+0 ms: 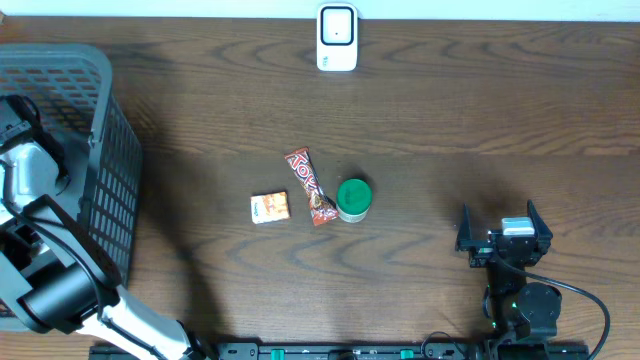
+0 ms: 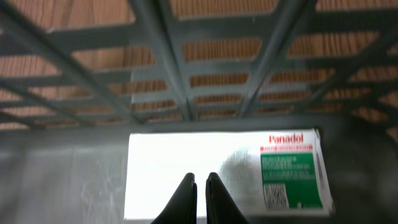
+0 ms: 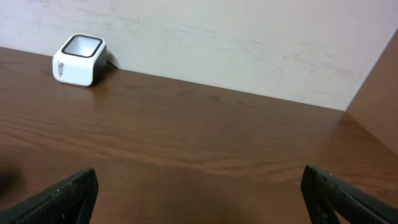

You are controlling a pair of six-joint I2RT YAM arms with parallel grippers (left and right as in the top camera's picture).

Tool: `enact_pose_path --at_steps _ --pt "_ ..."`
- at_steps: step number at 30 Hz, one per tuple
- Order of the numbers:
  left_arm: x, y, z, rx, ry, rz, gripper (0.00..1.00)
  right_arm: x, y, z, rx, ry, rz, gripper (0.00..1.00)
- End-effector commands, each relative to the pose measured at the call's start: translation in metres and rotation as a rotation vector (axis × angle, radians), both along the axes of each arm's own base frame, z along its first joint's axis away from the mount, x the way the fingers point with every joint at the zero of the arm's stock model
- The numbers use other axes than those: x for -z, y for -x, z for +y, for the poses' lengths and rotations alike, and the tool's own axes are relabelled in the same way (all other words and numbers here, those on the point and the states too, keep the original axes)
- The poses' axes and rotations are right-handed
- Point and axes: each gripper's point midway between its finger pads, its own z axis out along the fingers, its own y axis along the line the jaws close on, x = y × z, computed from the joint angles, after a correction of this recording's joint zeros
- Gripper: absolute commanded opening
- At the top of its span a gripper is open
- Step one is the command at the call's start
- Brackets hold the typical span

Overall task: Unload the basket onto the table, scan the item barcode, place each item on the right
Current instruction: 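Move the left gripper back over the basket, then grasp the white Panadol box in the basket with the left gripper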

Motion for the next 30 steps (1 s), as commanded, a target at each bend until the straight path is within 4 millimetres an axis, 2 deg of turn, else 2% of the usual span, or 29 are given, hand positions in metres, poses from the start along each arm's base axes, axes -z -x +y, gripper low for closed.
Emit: enact_pose_path --at_steps 1,10,17,24,30 --pt "0.006 0.009 0.014 -0.027 -0.034 0.038 0.08 0.001 0.000 0.003 -0.015 0.011 0.003 0.99" --pt "0.032 0.029 0.036 -0.089 -0.014 0.064 0.07 0.001 0.000 0.003 -0.015 0.011 0.004 0.99" --pt "0.039 0.034 0.037 -0.097 0.005 0.076 0.08 0.001 0.000 0.003 -0.015 0.011 0.004 0.99" --pt "0.054 0.028 0.015 -0.041 0.139 0.047 0.08 0.001 0.000 0.003 -0.015 0.011 0.004 0.99" --pt "0.068 0.017 -0.014 0.025 0.312 -0.009 0.07 0.001 0.000 0.003 -0.015 0.011 0.004 0.99"
